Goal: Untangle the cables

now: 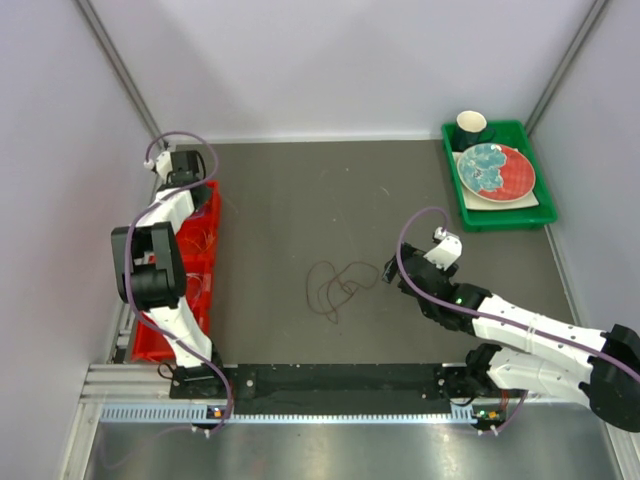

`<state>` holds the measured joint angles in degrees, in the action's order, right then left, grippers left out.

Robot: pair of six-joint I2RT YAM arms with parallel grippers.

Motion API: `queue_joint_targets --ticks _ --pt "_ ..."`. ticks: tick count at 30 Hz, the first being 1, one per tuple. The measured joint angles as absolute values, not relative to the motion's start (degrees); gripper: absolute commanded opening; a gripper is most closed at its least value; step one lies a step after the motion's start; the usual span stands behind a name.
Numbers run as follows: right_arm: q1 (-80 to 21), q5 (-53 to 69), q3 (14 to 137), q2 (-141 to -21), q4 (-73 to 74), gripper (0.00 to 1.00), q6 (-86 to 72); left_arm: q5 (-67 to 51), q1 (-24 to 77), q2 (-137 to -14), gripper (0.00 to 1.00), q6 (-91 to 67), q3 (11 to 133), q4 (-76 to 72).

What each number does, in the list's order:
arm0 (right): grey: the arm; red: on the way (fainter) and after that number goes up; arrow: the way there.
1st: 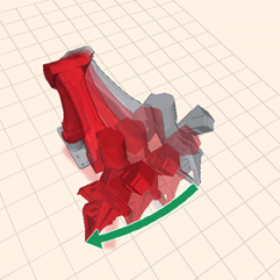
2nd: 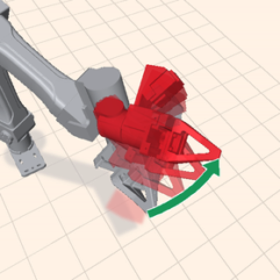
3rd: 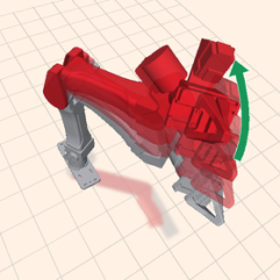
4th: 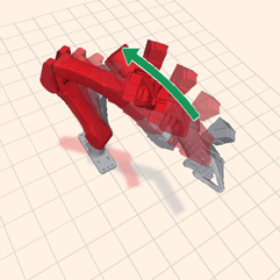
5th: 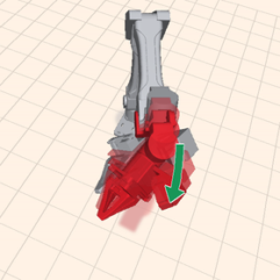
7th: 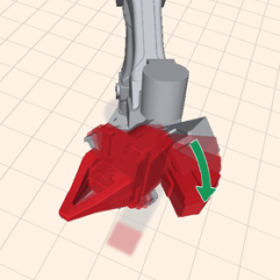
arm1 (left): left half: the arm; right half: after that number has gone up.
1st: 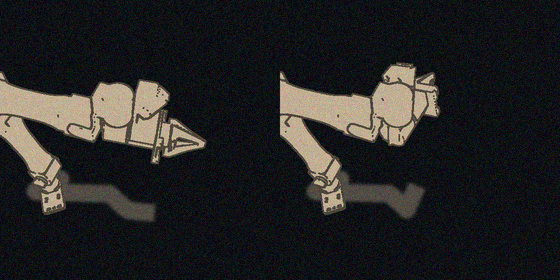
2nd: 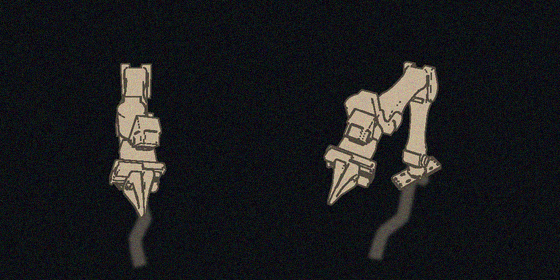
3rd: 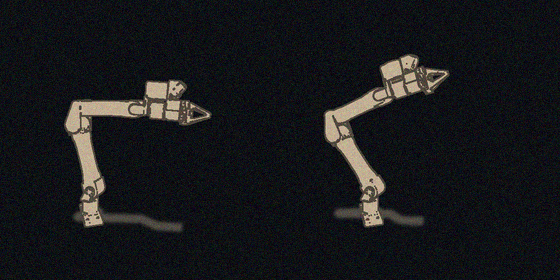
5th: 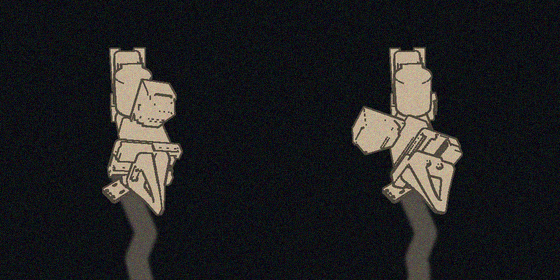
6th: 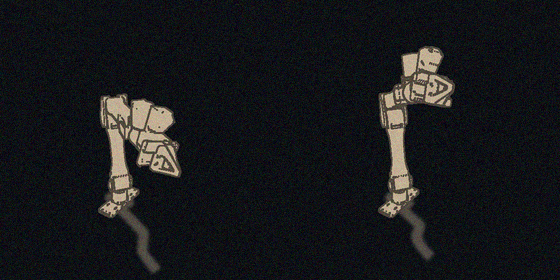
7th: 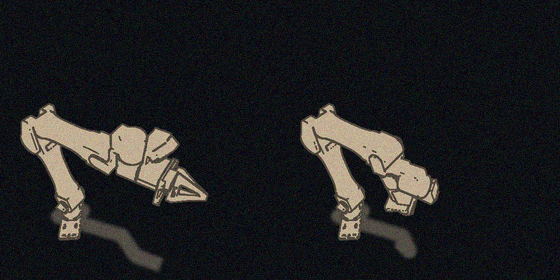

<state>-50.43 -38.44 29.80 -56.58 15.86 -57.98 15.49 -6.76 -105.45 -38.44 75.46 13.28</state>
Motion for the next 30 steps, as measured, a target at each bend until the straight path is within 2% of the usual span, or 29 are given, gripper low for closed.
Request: queue_joint_targets --ticks 6,8,11,12,17,24,30 --pt "-50.33 -38.19 29.8 -56.58 15.86 0.99 -57.58 16.1 -8.29 -105.06 0.01 -38.89 75.26 13.74" --pt "-50.33 -38.09 29.8 -56.58 15.86 0.99 -57.56 15.51 -8.8 -105.06 0.15 -38.52 76.49 14.33" --pt "-50.33 -38.0 29.8 -56.58 15.86 0.99 -57.54 14.2 -9.1 -105.06 0.54 -37.63 79.31 15.66" --pt "-50.28 -37.98 29.8 -56.58 15.86 0.99 -57.54 13.54 -9.13 -105.06 0.61 -37.45 80.38 16.16" --pt "-50.13 -37.82 29.8 -56.58 15.86 0.99 -57.49 9.89 -8.91 -104.51 0.76 -37.12 83.4 18.44" --pt "-50.09 -37.78 30.98 -58.67 16.16 0.99 -56.99 8.82 -7.27 -104.09 0.82 -35.44 89.71 26.0" --pt "-50.09 -37.47 31.7 -59.27 16.21 0.99 -56.69 15.33 0.05 -99.37 0.83 -32.97 91.98 33.12"
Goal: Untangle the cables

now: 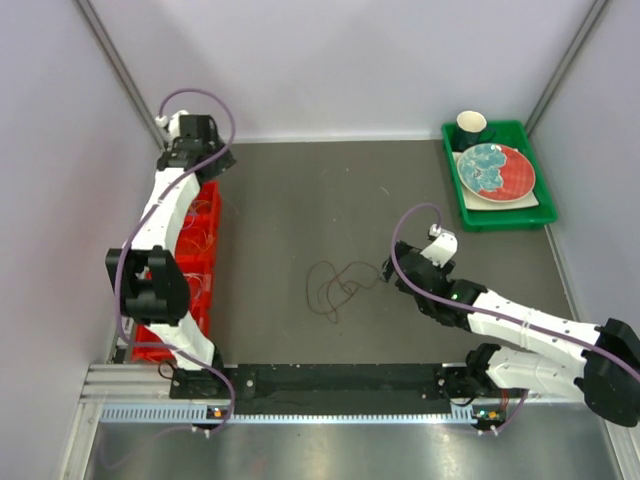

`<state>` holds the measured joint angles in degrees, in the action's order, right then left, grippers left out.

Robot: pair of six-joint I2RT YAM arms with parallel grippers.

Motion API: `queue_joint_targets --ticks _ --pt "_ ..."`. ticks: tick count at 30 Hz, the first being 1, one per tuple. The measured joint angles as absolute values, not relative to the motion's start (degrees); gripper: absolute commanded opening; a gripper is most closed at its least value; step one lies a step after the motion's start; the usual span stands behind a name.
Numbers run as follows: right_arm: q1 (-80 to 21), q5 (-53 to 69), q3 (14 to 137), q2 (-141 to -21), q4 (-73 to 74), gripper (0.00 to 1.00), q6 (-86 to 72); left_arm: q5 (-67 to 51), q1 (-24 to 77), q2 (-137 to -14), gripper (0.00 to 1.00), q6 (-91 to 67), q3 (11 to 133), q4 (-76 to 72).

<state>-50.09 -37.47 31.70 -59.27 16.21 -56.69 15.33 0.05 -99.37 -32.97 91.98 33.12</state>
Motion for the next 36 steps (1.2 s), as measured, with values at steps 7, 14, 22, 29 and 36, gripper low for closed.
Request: queue_joint_targets --ticks 7,14,22,29,36 --pt "-50.09 -37.32 31.88 -59.31 16.27 0.99 -56.53 20.21 14.94 -90.0 0.83 -31.29 87.88 36.38" --pt "-50.09 -36.75 31.88 -59.33 16.27 0.99 -56.38 20.88 27.03 -84.33 0.98 -33.08 76.03 36.67" --pt "-50.09 -35.88 31.9 -59.27 16.27 0.99 -56.12 16.14 38.94 -83.72 0.99 -31.81 66.57 35.2" --pt "-50.09 -35.7 31.9 -58.35 16.27 0.99 -56.14 7.27 41.8 -77.32 0.99 -24.05 60.14 31.57" --pt "-50.09 -35.42 31.9 -59.02 16.32 0.99 -56.12 -1.37 43.13 -71.83 0.98 -19.73 58.26 28.88"
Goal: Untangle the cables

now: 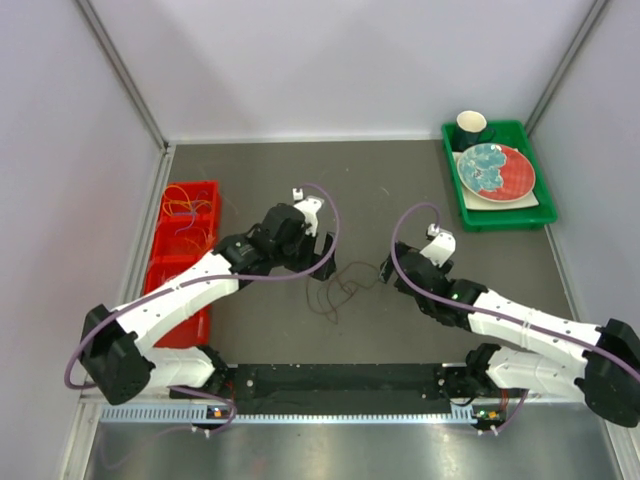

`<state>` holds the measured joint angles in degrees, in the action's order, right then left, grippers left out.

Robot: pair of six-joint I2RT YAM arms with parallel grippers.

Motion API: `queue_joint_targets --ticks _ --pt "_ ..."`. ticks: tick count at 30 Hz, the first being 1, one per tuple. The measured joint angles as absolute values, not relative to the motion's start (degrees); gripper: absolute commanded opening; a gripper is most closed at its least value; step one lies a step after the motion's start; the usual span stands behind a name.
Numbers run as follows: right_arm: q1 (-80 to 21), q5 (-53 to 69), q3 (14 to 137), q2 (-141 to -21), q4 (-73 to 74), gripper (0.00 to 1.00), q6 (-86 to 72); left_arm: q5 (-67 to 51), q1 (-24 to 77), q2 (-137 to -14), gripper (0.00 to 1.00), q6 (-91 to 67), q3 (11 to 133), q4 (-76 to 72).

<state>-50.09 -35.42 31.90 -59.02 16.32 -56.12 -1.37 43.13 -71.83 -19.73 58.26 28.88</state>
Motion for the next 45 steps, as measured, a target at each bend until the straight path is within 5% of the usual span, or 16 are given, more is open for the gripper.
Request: queue_joint_targets --ticks 19,39,43,44,45 --pt "-50.09 -35.16 31.9 -59.16 16.29 0.99 -56.14 7.18 53.32 -72.18 0.98 -10.52 53.32 27.46" --pt "-50.09 -34.79 31.9 -57.69 15.94 0.99 -56.1 6.68 46.0 -92.44 0.97 -2.83 56.23 20.32" --pt "-50.09 -34.79 31.9 -57.71 15.84 0.99 -56.01 4.99 43.11 -94.08 0.77 -1.98 58.02 18.85" --pt "-50.09 -34.79 31.9 -57.71 15.84 0.99 -55.99 4.16 42.3 -95.13 0.56 -1.85 58.59 18.33" --pt "-50.09 -34.79 31.9 -57.76 15.86 0.99 -55.96 3.18 41.63 -96.29 0.49 -1.89 59.2 18.0"
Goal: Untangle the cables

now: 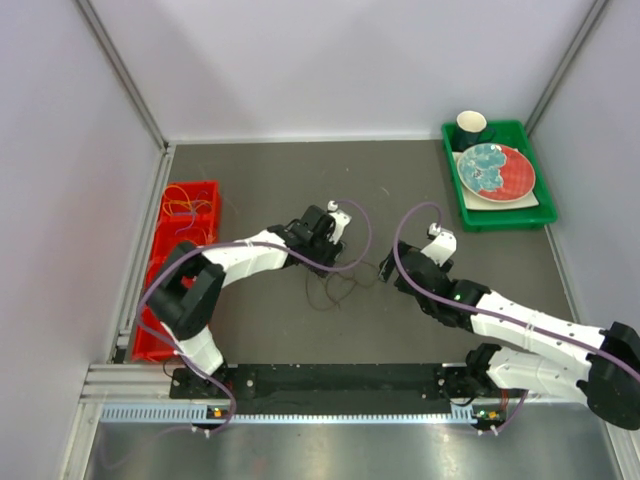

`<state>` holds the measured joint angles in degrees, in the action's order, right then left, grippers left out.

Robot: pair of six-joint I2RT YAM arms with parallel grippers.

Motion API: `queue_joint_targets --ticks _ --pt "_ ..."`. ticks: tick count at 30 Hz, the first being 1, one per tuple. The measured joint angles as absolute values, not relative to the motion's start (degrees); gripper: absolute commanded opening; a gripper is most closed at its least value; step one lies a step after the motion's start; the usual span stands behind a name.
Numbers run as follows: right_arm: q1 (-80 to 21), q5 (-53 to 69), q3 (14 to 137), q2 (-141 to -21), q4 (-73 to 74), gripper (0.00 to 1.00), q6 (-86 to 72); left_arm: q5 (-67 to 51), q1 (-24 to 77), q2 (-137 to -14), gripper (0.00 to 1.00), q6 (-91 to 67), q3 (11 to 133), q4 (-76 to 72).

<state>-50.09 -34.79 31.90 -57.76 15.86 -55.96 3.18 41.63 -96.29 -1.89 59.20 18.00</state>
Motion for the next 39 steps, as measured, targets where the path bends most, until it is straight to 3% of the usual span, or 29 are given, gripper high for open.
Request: queue_joint_targets --ticks 3,5,15,25,28,31,34,39 --pt "-50.09 -34.74 31.9 -57.8 15.84 0.99 -55.88 -0.73 38.87 -100.84 0.24 -2.24 61.3 17.91" --pt "-50.09 -34.68 31.9 -57.8 15.84 0.99 -55.68 -2.24 37.63 -103.07 0.0 -2.57 62.78 18.11" --pt "-50.06 -34.54 31.9 -58.08 15.81 0.99 -55.51 0.38 36.64 -104.62 0.0 -6.22 69.19 24.05" --pt "-50.06 -34.2 31.9 -58.87 15.81 0.99 -55.46 33.43 35.83 -79.48 0.0 -15.0 76.6 42.13" --pt "-50.06 -33.93 31.9 -59.18 15.84 0.99 -55.42 40.45 31.44 -73.19 0.0 -16.84 77.06 44.88" --pt "-50.06 -33.67 31.9 -59.42 15.86 0.99 -55.16 42.68 20.73 -70.17 0.0 -18.35 77.06 46.46" --pt "-50.06 -33.3 31.9 -59.46 15.86 0.99 -55.09 42.65 10.87 -69.6 0.0 -19.16 77.25 47.24" --pt "-50.06 -33.17 31.97 -60.66 15.9 0.99 -55.05 40.6 4.25 -70.63 0.0 -21.74 83.79 48.95"
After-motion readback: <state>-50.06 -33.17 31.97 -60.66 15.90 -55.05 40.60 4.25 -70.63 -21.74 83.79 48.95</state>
